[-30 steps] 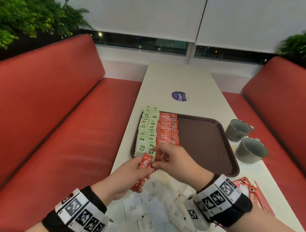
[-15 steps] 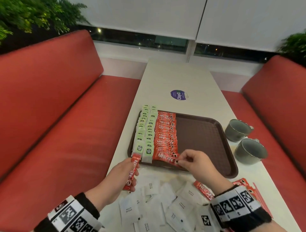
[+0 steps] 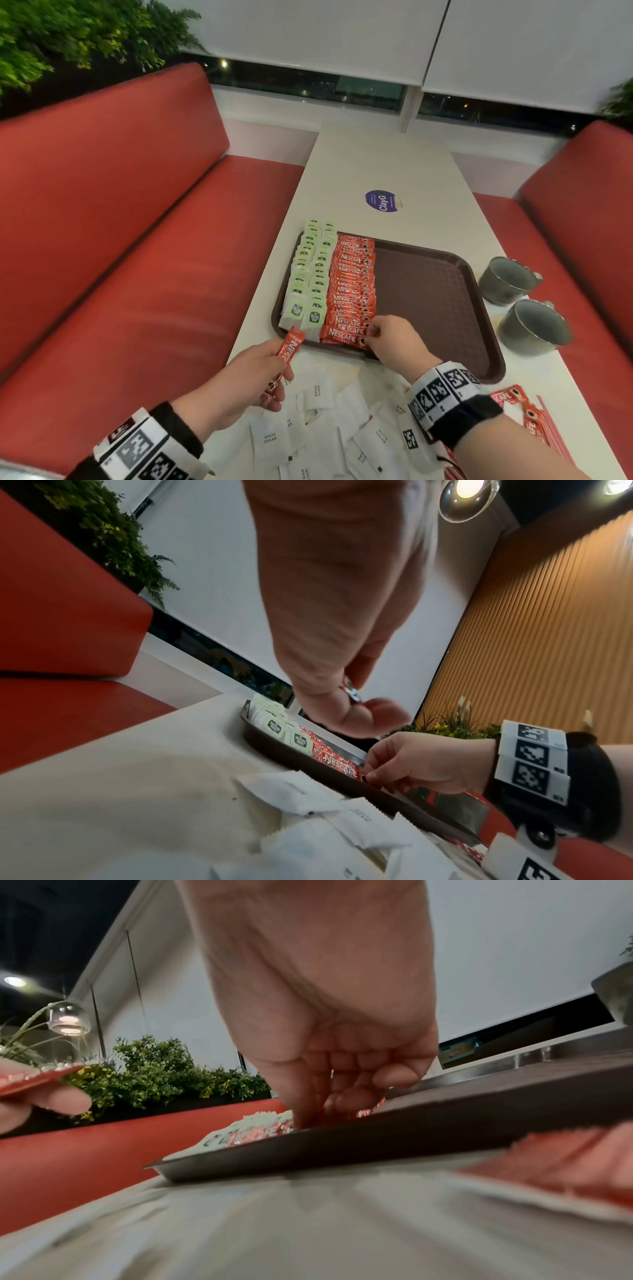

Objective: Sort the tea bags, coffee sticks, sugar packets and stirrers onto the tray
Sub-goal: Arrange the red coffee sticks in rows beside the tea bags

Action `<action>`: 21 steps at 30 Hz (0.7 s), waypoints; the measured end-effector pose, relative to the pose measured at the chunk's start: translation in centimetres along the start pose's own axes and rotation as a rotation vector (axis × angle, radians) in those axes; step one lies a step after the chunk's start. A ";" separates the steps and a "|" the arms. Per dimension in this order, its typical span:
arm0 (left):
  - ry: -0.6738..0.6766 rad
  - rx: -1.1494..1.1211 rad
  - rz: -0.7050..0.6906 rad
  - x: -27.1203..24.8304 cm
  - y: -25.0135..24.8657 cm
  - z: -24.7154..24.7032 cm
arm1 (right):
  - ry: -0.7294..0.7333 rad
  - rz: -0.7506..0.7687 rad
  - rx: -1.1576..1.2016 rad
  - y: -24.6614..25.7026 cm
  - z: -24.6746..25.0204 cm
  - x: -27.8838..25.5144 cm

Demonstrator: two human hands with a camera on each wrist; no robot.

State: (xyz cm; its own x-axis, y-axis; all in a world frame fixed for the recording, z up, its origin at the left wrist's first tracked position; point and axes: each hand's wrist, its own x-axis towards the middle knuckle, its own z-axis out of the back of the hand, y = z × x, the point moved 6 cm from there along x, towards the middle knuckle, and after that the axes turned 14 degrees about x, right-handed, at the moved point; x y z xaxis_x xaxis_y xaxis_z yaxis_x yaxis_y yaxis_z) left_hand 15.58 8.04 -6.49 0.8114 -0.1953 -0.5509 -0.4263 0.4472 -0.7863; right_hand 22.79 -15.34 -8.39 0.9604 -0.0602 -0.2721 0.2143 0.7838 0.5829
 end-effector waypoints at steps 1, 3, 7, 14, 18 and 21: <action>0.023 -0.012 -0.010 -0.2 -0.1 -0.2 | -0.006 -0.001 -0.017 0.1 0.0 0.0; 0.072 -0.046 -0.036 -0.4 -0.5 -0.5 | -0.016 0.003 -0.034 0.3 0.2 -0.1; 0.117 -0.109 -0.083 -0.8 -1.4 -0.7 | -0.068 0.071 -0.085 1.4 1.2 -1.0; 0.149 -0.087 -0.154 -1.6 -3.0 -1.0 | -0.078 0.343 0.320 6.2 3.1 -5.6; 0.141 -0.073 -0.180 -1.9 -3.6 -1.8 | 0.107 0.299 0.529 7.6 2.2 -8.0; 0.102 -0.021 -0.212 -1.6 -4.4 -2.6 | 0.203 0.211 0.718 7.4 0.7 -8.2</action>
State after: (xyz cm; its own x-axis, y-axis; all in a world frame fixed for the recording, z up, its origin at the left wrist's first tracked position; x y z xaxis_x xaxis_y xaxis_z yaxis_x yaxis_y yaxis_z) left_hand 15.12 4.06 -2.85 0.8395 -0.3704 -0.3974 -0.2598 0.3687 -0.8925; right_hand 16.59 -9.52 -1.28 0.9570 0.2149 -0.1947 0.1599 0.1690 0.9726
